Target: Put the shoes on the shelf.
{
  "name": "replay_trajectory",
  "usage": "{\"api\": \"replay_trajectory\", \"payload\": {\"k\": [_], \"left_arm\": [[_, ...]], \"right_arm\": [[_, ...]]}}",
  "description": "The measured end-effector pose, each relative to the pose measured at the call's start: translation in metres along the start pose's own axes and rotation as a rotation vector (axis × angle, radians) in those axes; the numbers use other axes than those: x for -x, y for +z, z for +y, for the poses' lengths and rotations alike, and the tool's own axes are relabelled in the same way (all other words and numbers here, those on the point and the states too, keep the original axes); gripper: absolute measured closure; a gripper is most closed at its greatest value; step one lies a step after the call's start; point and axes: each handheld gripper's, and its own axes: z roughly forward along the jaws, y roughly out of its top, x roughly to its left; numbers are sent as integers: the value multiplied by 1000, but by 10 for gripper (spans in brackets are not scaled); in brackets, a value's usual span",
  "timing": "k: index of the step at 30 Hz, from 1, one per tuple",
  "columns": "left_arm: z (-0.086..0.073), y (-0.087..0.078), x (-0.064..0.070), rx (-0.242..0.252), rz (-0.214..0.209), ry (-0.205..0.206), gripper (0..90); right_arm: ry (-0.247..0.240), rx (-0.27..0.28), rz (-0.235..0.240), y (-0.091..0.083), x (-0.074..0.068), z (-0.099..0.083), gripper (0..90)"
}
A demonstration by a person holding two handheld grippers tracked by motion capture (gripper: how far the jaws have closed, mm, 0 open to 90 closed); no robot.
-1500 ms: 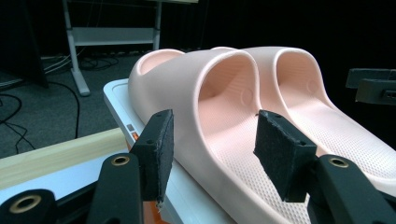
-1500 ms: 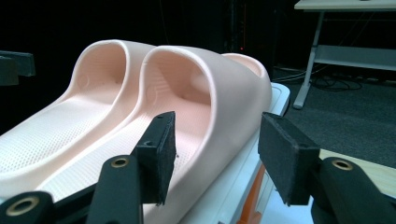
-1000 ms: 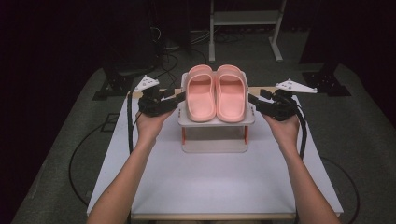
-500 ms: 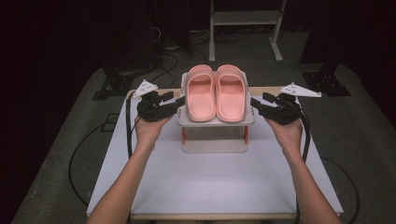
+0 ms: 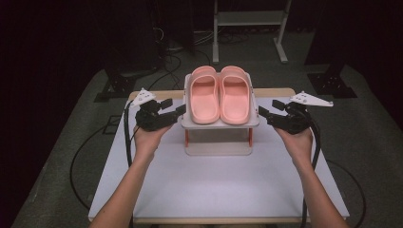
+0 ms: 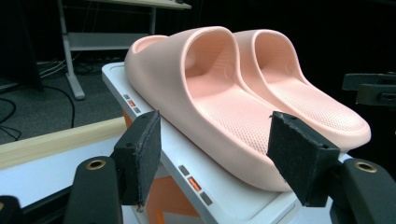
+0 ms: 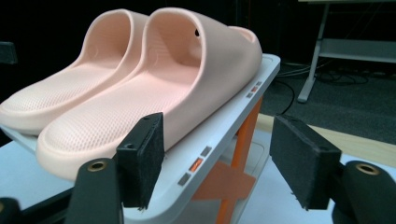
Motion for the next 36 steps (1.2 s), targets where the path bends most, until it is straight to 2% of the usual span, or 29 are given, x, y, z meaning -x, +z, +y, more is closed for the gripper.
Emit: {"api": "replay_trajectory", "payload": {"k": [2,18,36], "left_arm": [[-2,-2,0,3,3,-2,329],[-13,-13,6,9,4,8,270],[-37,-24,9,10,24,21,194]], "right_arm": [[11,4,4,-2,0,-2,325],[12,24,11,-11,-2,-14,275],[14,9,15,-17,-4,-34,261]]}}
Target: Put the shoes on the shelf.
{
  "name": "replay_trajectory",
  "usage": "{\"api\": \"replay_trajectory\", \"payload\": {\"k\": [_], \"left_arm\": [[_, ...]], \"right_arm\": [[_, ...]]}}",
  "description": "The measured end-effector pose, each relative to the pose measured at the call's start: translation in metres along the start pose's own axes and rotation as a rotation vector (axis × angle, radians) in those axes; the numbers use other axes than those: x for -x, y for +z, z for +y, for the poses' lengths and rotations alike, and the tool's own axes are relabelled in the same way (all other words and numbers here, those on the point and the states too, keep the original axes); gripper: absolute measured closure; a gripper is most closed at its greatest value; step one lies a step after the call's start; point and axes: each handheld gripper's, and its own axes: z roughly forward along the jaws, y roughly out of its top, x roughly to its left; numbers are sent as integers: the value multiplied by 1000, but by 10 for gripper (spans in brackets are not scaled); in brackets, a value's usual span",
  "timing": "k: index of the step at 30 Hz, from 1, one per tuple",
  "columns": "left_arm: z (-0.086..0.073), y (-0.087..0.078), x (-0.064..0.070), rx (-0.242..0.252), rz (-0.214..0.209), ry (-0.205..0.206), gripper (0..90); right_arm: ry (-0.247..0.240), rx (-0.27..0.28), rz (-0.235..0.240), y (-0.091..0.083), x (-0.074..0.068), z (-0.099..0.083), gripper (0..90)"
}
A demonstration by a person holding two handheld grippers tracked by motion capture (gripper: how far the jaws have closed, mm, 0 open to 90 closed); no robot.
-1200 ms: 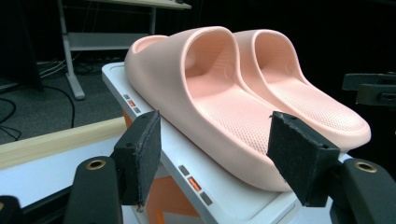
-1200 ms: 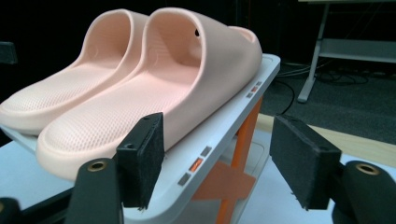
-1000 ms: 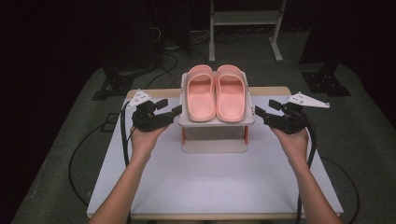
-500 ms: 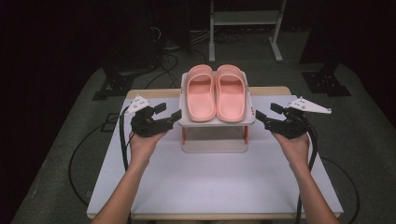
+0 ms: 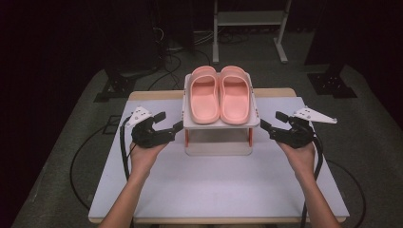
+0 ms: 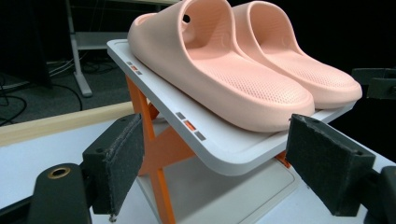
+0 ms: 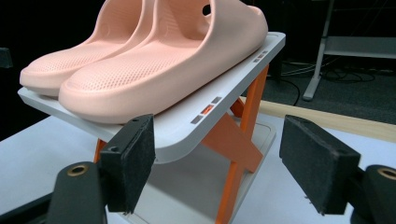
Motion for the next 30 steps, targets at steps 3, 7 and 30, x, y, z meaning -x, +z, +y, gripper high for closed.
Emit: {"api": "replay_trajectory", "payload": {"k": [3,7,30], "left_arm": [[-3,-1,1,1,2,-1,186],[-9,-2,1,-2,3,-1,179],[-37,-4,2,-23,17,1,111]], "right_arm": [[-4,-2,1,-1,0,-3,258],[-8,-7,-3,-2,0,-7,253],[-4,-28,-15,-10,3,-32,245]]}}
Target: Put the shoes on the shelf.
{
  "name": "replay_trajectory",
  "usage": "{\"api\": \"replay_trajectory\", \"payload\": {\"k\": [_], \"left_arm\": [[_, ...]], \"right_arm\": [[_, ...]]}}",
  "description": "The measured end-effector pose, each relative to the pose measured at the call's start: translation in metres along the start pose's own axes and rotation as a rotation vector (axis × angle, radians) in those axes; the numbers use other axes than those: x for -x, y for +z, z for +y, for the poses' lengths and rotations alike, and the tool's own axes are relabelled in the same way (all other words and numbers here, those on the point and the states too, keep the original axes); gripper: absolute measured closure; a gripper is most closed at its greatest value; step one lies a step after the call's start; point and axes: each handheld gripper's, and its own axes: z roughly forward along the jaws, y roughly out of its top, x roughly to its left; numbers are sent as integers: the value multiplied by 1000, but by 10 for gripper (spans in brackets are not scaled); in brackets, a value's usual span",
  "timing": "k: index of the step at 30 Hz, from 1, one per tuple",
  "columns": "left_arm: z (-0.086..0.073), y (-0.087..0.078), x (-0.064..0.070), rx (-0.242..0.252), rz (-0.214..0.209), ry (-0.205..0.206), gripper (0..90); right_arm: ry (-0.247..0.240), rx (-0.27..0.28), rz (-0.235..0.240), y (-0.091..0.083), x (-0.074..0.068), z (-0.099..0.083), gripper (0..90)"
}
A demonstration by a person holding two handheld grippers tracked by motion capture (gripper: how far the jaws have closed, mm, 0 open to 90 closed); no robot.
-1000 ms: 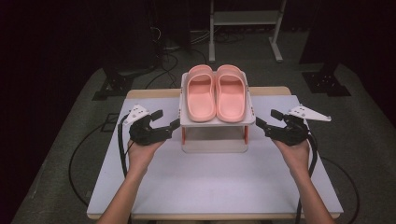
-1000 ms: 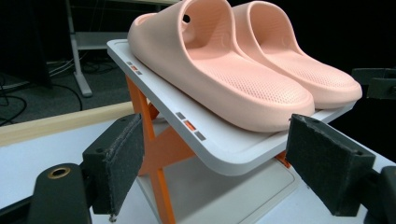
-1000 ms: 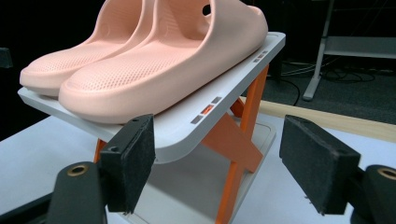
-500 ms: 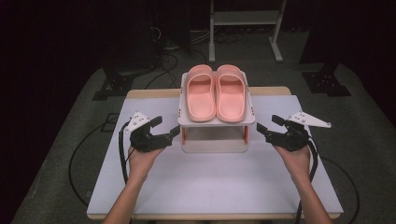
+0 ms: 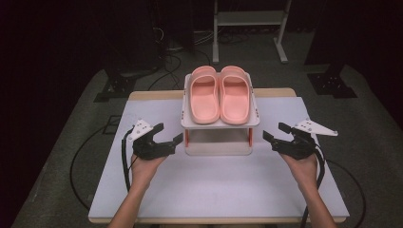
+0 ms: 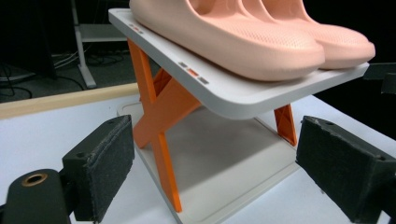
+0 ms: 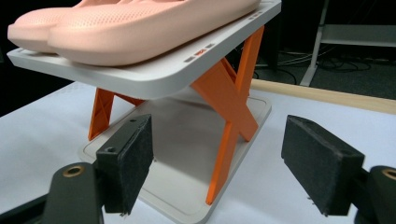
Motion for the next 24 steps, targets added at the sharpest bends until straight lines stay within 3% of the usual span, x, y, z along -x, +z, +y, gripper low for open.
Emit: {"api": "replay_trajectory", "payload": {"k": [24], "left_arm": [[-30,-4,1,-7,10,3,90]], "right_arm": [[26,-8,-8,-15,7,-36,229]]}}
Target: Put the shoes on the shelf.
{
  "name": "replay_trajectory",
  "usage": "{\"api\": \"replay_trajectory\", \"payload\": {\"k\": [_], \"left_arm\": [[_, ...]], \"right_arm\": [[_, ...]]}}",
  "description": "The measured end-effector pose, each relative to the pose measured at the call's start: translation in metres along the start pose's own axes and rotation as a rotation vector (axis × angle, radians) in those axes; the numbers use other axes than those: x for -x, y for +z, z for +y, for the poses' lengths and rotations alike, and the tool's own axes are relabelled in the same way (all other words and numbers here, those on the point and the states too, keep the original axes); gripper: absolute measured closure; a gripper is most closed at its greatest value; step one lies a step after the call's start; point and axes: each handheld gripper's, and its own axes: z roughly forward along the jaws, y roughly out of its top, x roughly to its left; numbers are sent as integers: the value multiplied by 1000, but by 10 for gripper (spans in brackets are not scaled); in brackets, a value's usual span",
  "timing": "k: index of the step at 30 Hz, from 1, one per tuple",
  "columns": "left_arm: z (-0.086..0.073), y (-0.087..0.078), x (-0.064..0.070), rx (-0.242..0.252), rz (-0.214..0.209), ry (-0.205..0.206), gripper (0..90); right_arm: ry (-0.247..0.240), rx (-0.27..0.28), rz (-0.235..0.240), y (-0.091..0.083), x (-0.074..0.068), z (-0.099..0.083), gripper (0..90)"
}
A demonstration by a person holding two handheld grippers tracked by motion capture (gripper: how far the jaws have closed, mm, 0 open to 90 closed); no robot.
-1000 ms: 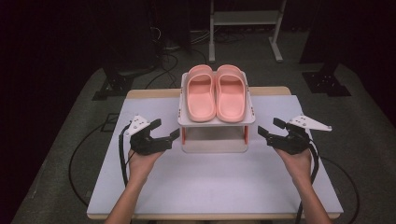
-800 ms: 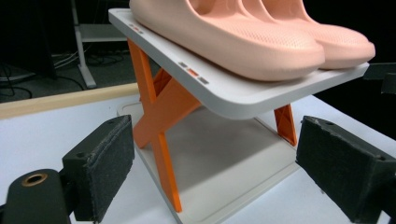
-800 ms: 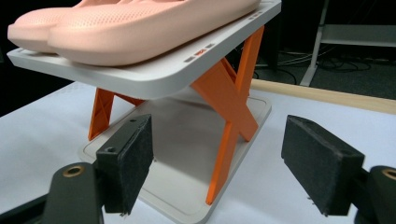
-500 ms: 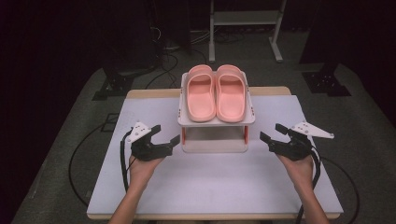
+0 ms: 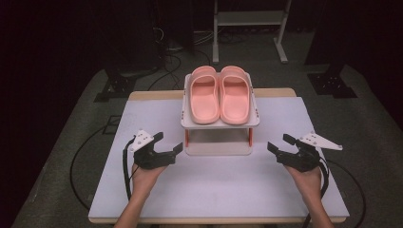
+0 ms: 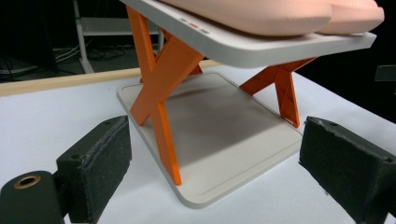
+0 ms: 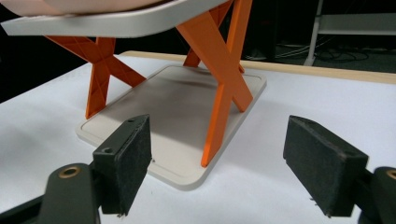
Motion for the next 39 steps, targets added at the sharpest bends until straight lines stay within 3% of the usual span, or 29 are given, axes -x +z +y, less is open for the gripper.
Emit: {"api": "replay_trajectory", "payload": {"k": [9,18,29,35,39], "left_arm": [[-14,-5,-2,2,7,-14,86],[-23,-9,-2,1,16,-14,86],[-42,-11,0,-1,6,-48,73],[-47,-16,1,5,2,-37,72],[-55,-17,0,3,1,-61,72]], "right_arm": [[-2,-15,0,-6,0,-13,226],[27,-16,-12,-12,3,-28,217],[52,-19,-21,-20,7,-44,208],[32,-30,-18,-26,8,-52,193],[29,-3,-21,-33,9,-63,188]]}}
